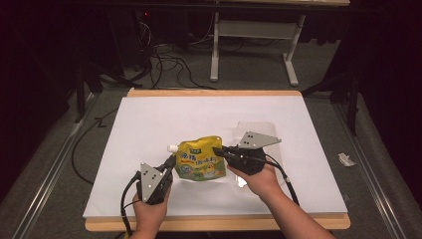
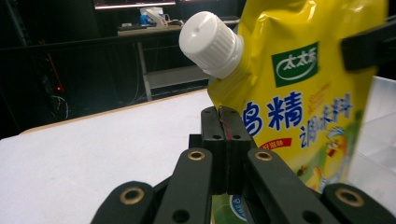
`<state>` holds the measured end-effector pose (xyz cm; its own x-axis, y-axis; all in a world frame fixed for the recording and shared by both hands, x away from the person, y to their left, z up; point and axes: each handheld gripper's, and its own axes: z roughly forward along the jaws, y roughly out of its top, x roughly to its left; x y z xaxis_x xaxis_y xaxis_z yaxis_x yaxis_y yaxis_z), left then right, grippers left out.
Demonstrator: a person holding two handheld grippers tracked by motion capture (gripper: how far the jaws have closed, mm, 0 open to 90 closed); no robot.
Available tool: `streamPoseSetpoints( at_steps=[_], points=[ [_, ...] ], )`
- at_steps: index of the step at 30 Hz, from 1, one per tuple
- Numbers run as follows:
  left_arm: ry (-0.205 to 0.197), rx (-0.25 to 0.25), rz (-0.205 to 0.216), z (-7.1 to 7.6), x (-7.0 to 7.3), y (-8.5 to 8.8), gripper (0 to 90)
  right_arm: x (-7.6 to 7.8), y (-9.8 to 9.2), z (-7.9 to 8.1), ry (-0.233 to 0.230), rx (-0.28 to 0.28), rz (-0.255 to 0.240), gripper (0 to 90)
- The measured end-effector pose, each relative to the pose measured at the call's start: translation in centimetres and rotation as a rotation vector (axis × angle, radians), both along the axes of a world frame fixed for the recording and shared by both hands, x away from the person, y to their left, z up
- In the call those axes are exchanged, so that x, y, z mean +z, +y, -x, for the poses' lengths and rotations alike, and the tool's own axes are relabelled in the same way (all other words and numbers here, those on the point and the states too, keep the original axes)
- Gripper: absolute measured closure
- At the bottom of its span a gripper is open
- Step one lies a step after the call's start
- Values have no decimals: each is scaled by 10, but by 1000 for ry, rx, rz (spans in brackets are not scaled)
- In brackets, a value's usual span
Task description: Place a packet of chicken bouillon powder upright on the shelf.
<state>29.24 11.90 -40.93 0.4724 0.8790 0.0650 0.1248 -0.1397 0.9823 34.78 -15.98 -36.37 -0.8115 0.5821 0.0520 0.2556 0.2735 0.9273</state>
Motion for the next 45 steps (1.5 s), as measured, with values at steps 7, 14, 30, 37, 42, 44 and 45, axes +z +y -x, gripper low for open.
streamPoseSetpoints(
  at_steps=[7, 14, 30, 37, 42, 44, 45],
  points=[
    [48, -25, 4, -8, -4, 2, 900, -6, 3, 20, -14, 4, 45, 864],
    [61, -33, 27, -9, -4, -1, 888, -18, 2, 16, 30, 13, 23, 731],
    [64, -14, 21, -10, -5, 1, 826, -23, 34, -5, 108, 74, 124, 692],
    [79, -6, 9, -10, -3, 11, 687, -22, 42, -2, 93, 99, 127, 880],
    [83, -5, 10, -5, 0, 19, 555, -23, 45, 1, 84, 106, 116, 900],
    [93, -11, 1, -3, 1, 22, 537, -23, 46, 4, 75, 106, 112, 900],
    [95, -11, -9, -2, 2, 23, 531, -23, 46, 5, 67, 104, 108, 900]
  ],
)
